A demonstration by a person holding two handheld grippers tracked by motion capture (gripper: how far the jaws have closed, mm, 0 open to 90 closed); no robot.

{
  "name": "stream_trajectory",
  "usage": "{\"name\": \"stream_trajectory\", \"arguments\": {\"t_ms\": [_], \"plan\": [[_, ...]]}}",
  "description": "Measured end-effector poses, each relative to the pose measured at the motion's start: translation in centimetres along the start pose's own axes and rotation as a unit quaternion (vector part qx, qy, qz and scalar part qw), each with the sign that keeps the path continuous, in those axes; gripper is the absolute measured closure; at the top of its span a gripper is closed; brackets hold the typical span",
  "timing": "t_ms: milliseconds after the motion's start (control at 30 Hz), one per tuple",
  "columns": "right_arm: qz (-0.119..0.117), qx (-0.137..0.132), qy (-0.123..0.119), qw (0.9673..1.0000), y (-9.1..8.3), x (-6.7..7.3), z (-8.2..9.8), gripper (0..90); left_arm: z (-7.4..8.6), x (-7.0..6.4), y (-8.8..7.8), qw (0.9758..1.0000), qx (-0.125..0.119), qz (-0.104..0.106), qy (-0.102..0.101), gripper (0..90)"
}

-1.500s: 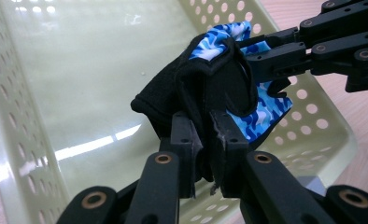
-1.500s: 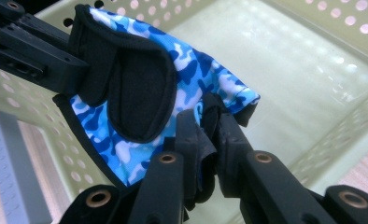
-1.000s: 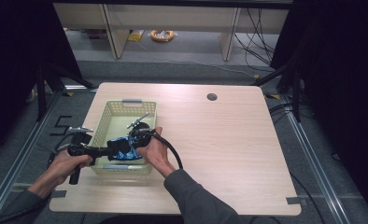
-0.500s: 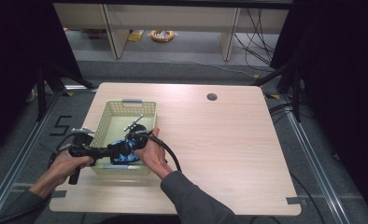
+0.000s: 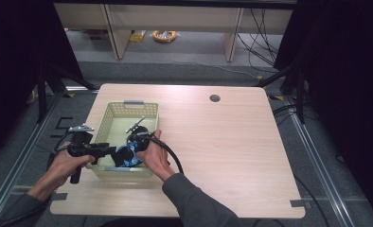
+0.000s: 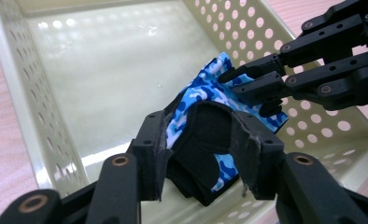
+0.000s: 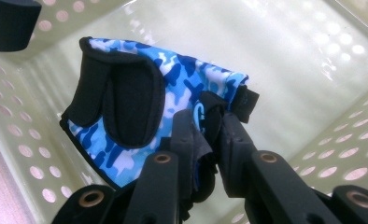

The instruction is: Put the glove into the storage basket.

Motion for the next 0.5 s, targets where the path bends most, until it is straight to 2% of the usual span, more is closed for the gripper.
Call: {"name": "stream_trajectory", "arguments": {"t_ms": [33, 67, 100, 133, 200, 367, 433, 467, 500], "plan": [[0.000, 0.003, 0.006, 1.0000, 0.0, 0.0, 0.1, 76.4, 0.0, -0.1, -0.1, 1.0000, 0.003, 0.002, 0.007, 55.8], [0.002, 0.000, 0.000, 1.0000, 0.0, -0.1, 0.0, 75.1, -0.1, -0.3, 0.0, 1.0000, -0.001, 0.002, 0.002, 55.6], [0.003, 0.000, 0.004, 1.0000, -0.1, -0.1, 0.0, 73.3, 0.0, -0.4, -0.1, 0.9999, 0.006, 0.006, 0.011, 55.4], [0.004, -0.003, 0.006, 1.0000, -0.1, -0.2, -0.1, 71.1, 0.0, -0.5, 0.0, 0.9999, 0.000, 0.004, 0.012, 55.4], [0.008, -0.005, 0.009, 0.9999, -0.2, -0.3, -0.1, 67.6, 0.0, -0.7, -0.1, 0.9998, 0.010, 0.008, 0.014, 54.9], [0.018, -0.016, 0.007, 0.9997, -0.6, -0.6, -0.5, 61.9, 0.0, -0.9, 0.0, 0.9998, 0.010, 0.009, 0.016, 54.8], [0.016, -0.020, 0.000, 0.9997, -1.0, -0.8, -0.7, 61.4, 0.0, -0.9, 0.0, 0.9998, 0.010, 0.010, 0.015, 54.6], [0.015, -0.025, 0.010, 0.9995, -1.1, -0.8, -0.9, 60.6, 0.0, -0.9, 0.0, 0.9998, 0.010, 0.010, 0.015, 54.3], [0.013, -0.025, 0.013, 0.9995, -1.2, -0.8, -0.9, 59.8, -0.3, -1.2, 0.2, 1.0000, -0.006, 0.008, 0.000, 53.9]]}}
Point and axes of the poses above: each handheld gripper's, and its own axes: y roughly forward along the jaws, z roughly out of its underside, x roughly to its left, the point moved 7 cm from there along y, roughly forward along the jaws, and after that the axes turned 9 degrees about y, right-handed, at the moved point
